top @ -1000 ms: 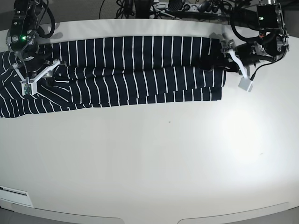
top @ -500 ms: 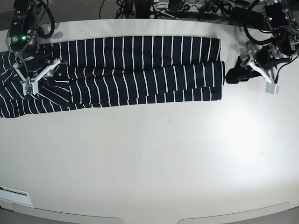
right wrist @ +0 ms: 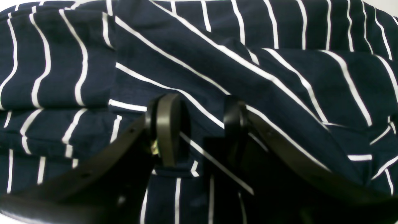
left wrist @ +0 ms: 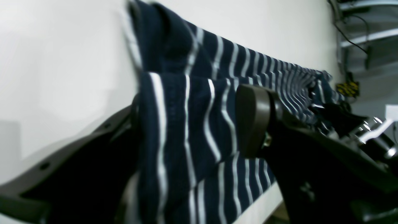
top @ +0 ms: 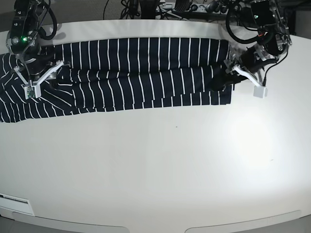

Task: Fold the T-shirt properly
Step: 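Pull the strip ends apart with both grippers to straighten it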

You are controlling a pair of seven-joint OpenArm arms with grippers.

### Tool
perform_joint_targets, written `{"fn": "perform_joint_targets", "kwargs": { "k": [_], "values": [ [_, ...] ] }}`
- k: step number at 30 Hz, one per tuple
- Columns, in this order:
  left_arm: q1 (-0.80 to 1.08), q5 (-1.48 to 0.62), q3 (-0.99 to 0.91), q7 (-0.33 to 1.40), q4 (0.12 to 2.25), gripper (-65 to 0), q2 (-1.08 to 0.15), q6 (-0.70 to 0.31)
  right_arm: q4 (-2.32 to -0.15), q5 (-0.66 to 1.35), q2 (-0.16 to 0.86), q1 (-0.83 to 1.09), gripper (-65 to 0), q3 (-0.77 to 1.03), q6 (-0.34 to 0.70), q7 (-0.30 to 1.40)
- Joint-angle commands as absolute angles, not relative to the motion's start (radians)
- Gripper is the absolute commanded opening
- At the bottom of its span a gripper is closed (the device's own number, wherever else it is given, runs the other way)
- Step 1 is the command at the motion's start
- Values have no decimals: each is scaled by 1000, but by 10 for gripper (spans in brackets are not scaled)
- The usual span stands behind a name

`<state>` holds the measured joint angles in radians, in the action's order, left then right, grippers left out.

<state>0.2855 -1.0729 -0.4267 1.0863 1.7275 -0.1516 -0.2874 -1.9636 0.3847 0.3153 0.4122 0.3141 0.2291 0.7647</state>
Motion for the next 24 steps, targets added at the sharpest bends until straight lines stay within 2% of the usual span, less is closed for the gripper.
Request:
{"fn": "perform_joint_targets", "kwargs": {
  "k": [1,8,9,10,13,21,22,24],
  "values": [
    [297,-1040,-404,1126,1731,-266,-149,-273,-1982,388,327,404,-389,321,229,744],
    [299,-1036,-341,1120,1731,-269,-136,-300,-1982,387,330,405,-389,321,229,745],
    [299,-1036,-343,1118,1731,-291,-136,-299,-1982,388,330,405,-389,321,229,745],
    [299,-1036,-344,1117,1731,-348,-136,-299,-1982,388,330,405,-389,321,229,745],
    [299,-1015,-344,1109,1731,-650,-136,-299,-1982,388,330,404,-389,321,245,744],
    [299,-1005,-416,1091,1732,-650,-148,-299,-1988,400,330,394,-389,321,330,714],
    [299,-1007,-431,1092,1732,-650,-158,-299,-1993,430,330,387,-394,321,352,716],
    [299,-1007,-463,1092,1732,-650,-189,-299,-2017,543,333,371,-413,321,460,722]
  ]
}}
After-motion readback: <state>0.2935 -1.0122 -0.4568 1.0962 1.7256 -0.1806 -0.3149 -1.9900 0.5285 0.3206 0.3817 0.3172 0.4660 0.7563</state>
